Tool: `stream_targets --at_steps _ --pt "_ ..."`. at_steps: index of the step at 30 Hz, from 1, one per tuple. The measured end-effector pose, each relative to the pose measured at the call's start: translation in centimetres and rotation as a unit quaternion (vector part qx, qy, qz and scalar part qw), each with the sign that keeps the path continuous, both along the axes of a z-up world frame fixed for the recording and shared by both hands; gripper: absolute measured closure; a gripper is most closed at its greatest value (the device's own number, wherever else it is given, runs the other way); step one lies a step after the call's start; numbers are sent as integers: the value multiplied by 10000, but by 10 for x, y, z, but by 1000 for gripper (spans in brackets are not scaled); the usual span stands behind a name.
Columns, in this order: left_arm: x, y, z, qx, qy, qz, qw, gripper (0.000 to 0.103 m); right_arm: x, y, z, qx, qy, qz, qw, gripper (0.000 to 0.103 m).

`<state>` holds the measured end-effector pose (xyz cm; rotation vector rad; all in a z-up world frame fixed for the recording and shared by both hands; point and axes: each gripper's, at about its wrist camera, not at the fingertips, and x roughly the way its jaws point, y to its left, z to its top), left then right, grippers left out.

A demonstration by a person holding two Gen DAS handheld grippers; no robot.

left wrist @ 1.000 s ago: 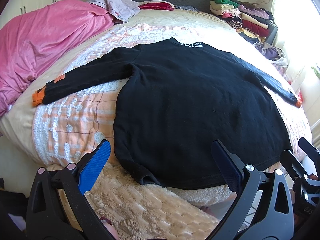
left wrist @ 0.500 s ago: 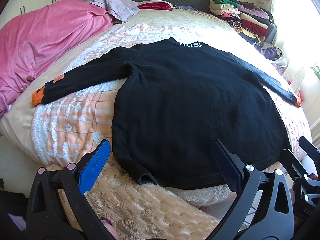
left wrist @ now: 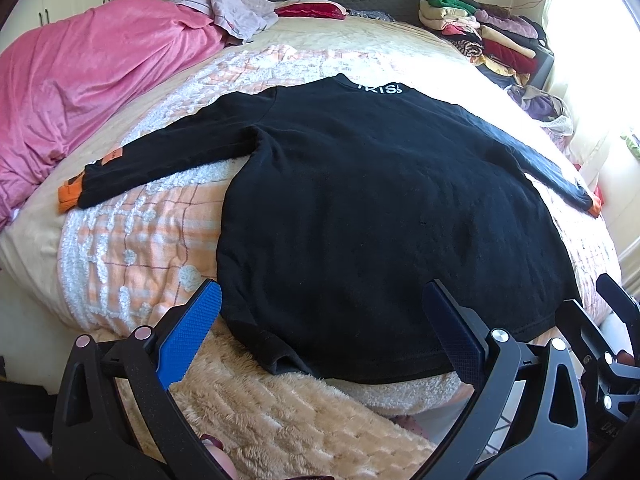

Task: Fold small clothes
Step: 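Move both tools over the black IKISS sweatshirt toward its sleeves, then grasp the orange sleeve cuff with the right gripper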

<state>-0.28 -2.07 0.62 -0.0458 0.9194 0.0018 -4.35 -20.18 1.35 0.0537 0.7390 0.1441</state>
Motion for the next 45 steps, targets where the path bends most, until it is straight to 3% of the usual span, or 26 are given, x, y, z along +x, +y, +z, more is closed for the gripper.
stream_targets --at_steps 17,42,45 --pt "62 -11 20 -190 -66 -179 9996 8 39 -23 7 230 -30 -243 9994 4" --pt "174 -32 33 -281 69 -237 9993 8 114 -106 9 429 -22 -1312 9904 4" --pt "186 -41 33 -309 56 -289 9991 8 124 -122 7 623 33 -1417 9879 4"
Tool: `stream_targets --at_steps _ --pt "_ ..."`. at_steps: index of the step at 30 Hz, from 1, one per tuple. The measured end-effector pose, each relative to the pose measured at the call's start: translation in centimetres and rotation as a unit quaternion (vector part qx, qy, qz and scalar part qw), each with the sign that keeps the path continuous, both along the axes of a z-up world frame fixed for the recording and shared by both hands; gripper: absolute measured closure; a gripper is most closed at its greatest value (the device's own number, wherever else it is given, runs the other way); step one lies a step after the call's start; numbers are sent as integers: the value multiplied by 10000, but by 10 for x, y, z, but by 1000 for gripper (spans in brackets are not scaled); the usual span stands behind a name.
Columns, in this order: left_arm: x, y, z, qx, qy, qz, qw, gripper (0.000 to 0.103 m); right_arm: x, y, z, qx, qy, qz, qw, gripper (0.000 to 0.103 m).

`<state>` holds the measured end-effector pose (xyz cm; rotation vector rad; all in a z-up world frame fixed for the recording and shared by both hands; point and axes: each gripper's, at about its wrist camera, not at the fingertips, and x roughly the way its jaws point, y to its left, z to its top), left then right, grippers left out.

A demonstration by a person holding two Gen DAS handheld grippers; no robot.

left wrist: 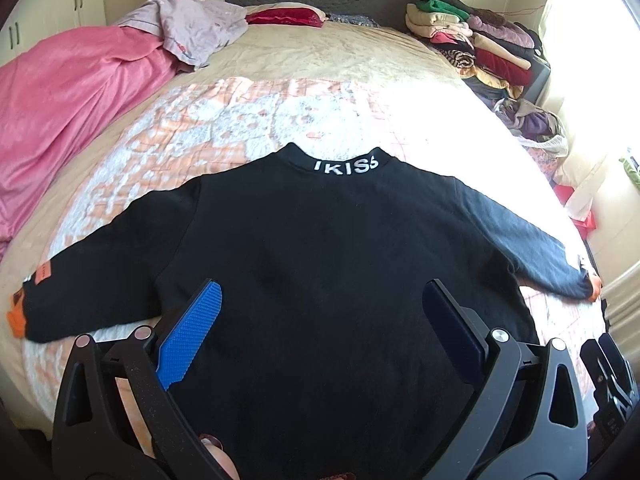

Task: Fold small clothes
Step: 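Grasp the orange sleeve cuff with the right gripper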

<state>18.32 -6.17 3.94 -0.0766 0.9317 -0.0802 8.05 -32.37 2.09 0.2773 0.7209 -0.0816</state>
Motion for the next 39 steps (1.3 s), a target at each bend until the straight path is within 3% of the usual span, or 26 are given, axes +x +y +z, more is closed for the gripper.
stream_targets --at_steps 11,20,26,32,35,39 --pt "48 -28 -7 30 70 -95 9999 8 35 -56 -13 350 212 -619 9972 4" --pt "82 -25 -16 32 66 -75 9999 8 54 -114 -25 381 379 -1335 9896 4" --pt "96 -6 -25 16 9 89 10000 8 68 -163 -46 808 565 -1884 9771 4" --pt "104 9 -42 -46 205 85 9997 8 80 -208 -85 1100 1005 -2568 9549 4" --pt "106 16 -47 -76 228 147 9996 8 83 -227 -100 1207 1012 -2853 9454 4" --pt "107 26 -54 -196 366 289 9987 8 86 -242 -108 1495 663 -2973 9407 4"
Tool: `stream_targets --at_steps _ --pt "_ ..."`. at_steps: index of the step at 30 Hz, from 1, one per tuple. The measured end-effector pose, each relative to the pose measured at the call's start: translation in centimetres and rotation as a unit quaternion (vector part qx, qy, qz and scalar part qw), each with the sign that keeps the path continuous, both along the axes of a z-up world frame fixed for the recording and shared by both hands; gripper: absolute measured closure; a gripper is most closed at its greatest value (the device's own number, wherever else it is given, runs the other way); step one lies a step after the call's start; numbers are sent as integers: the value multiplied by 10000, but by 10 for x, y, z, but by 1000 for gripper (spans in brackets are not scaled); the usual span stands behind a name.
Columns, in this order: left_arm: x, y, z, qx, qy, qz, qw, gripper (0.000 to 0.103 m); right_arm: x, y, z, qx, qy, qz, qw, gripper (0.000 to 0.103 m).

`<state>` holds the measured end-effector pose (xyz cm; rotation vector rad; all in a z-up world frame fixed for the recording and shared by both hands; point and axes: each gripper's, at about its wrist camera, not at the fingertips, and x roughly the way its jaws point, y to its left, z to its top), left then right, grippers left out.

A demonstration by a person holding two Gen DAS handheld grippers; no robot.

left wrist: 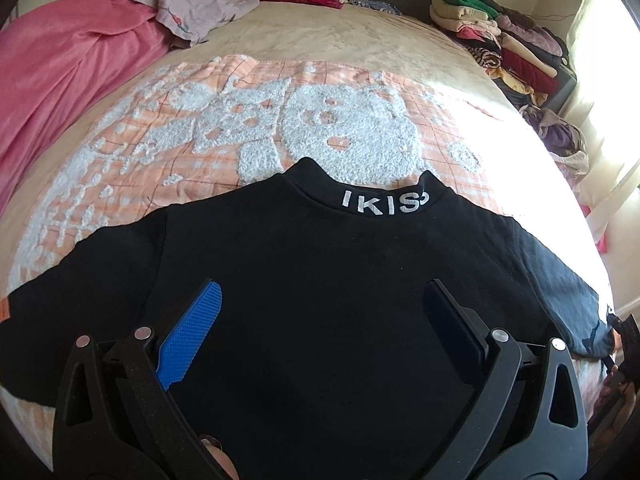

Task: Fold small clothes
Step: 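Grasp the orange sleeve cuff with the right gripper, then lift the sleeve and carry it across the sweatshirt front toward the left tool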

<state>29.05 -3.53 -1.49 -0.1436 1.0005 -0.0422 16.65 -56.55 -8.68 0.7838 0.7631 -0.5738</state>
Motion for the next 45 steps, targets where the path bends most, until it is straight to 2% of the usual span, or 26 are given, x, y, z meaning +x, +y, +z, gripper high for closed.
stream_targets --at_steps 4,5,6,9,11,19,27,32,38,45 --pt "-4 9 0 17 -13 112 9999 8 -1 -6 2 79 -376 -98 9992 7" --pt "-5 11 2 24 -34 136 9999 8 -2 -7 3 79 -439 -122 9989 21" --pt "-6 13 3 30 -64 161 9998 8 -5 -9 4 71 -478 -170 9987 44" --pt "-8 21 5 -31 -87 238 9997 8 -11 -14 5 179 -669 -226 9973 71" --pt "-9 25 5 -131 -75 268 9995 8 -14 -14 10 174 -832 -131 9963 84" --pt "-15 30 11 -152 -124 265 9995 8 -12 22 67 -112 -1436 595 9878 88" --pt "-24 37 12 -458 -146 99 9988 8 8 86 122 -261 -1867 1483 9708 89" --pt "-23 37 3 -435 15 60 9990 8 22 136 143 -190 -2088 2121 9545 89" --pt "-25 44 5 -418 -23 57 9991 8 35 184 165 -191 -2240 2671 9371 89" --pt "-26 62 9 -866 -10 124 9962 8 55 242 177 -196 -2279 3226 9185 89"
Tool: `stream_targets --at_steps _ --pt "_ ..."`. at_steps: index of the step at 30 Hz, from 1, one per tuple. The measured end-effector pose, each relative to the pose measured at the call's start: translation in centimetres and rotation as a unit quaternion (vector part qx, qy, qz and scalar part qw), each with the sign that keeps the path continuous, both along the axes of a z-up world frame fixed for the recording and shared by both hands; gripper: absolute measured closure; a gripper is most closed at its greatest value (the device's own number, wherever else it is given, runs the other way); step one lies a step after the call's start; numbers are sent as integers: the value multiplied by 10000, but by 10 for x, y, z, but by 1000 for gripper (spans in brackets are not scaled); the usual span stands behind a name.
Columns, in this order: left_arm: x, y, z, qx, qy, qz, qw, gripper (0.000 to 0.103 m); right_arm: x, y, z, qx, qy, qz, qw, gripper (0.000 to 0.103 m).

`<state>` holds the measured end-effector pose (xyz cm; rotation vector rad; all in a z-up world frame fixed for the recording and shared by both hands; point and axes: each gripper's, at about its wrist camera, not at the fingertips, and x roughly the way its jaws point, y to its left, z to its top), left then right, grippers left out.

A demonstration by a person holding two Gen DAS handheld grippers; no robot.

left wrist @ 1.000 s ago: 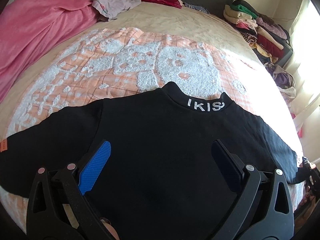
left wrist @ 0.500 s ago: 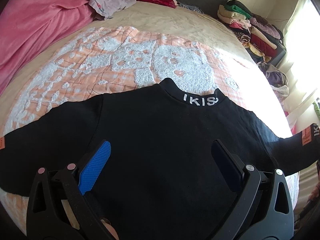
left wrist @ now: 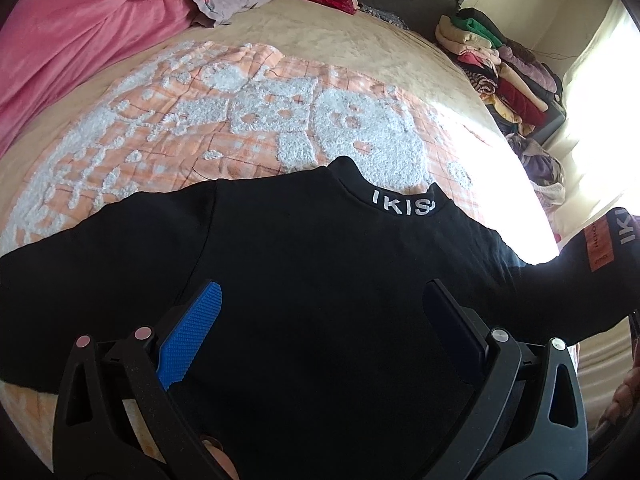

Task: Fold small clothes
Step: 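Lift the sleeve and carry it across the sweatshirt front toward the left tool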

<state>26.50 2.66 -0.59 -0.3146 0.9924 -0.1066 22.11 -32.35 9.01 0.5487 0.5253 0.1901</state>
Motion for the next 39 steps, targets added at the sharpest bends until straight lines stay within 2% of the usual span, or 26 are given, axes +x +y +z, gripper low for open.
stream_targets --at_steps 7,12,16,21,23,25,26,27,30,34,36,38,39 --pt "3 26 -5 -607 153 182 9979 8 17 69 -11 -128 91 597 9981 89" --pt "1 34 -8 -1296 181 74 9914 8 24 113 -29 -124 222 866 9959 89" --pt "3 36 -12 -1421 263 71 9895 8 31 137 -47 -132 395 1064 9935 89" --pt "3 51 -18 -1784 329 225 9832 8 40 159 -72 -24 707 1346 9884 86" --pt "3 56 -20 -1826 368 274 9821 8 39 165 -79 53 784 1488 9857 81" --pt "4 59 -22 -1884 403 288 9808 8 36 165 -81 228 791 1690 9822 68" --pt "4 61 -24 -1918 424 301 9801 8 34 165 -81 285 761 1829 9798 56" --pt "4 62 -25 -1937 433 310 9796 8 32 167 -79 244 721 1884 9791 52" --pt "6 63 -28 -1926 481 279 9797 8 24 164 -76 -10 627 1886 9800 52" --pt "9 58 -39 -1601 639 241 9847 10 20 144 -76 -69 672 1641 9841 48" --pt "9 54 -44 -1402 730 195 9872 17 18 131 -78 -57 714 1509 9860 48" --pt "8 51 -46 -1268 748 142 9890 36 16 118 -80 -71 761 1351 9879 48" --pt "7 50 -48 -1223 755 114 9895 41 15 111 -82 -46 791 1290 9885 48"
